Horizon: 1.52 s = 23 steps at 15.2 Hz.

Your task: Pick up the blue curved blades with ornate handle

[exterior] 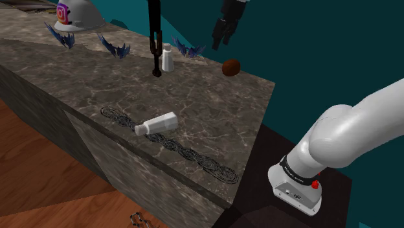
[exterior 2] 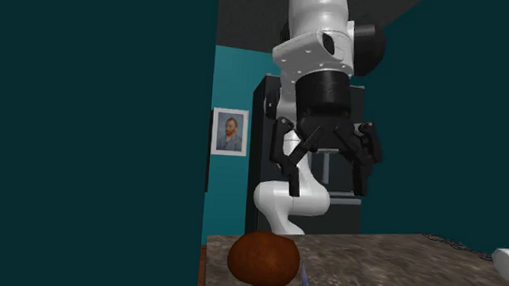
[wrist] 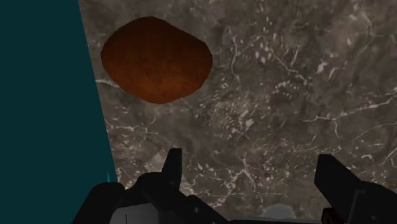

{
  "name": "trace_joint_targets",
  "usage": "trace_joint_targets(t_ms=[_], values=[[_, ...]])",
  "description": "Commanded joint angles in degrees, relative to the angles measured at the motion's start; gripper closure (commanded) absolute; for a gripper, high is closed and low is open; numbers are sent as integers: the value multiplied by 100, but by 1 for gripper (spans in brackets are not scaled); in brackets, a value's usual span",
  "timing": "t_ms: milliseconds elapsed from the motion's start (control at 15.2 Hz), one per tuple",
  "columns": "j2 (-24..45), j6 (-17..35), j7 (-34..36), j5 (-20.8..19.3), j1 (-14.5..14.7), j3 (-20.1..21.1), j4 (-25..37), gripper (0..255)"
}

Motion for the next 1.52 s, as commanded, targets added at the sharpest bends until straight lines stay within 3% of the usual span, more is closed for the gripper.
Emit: trace_joint_targets(t_ms=[0,462,858,1452], values=[[497,56,-56,-21,8,-8,404,0],[2164,36,-294,-87,-14,-60,1983,0],[3728,-322,-459,-132,-58,-73,3819,0],[3754,254,-479,-128,-53,-69,3268,0]])
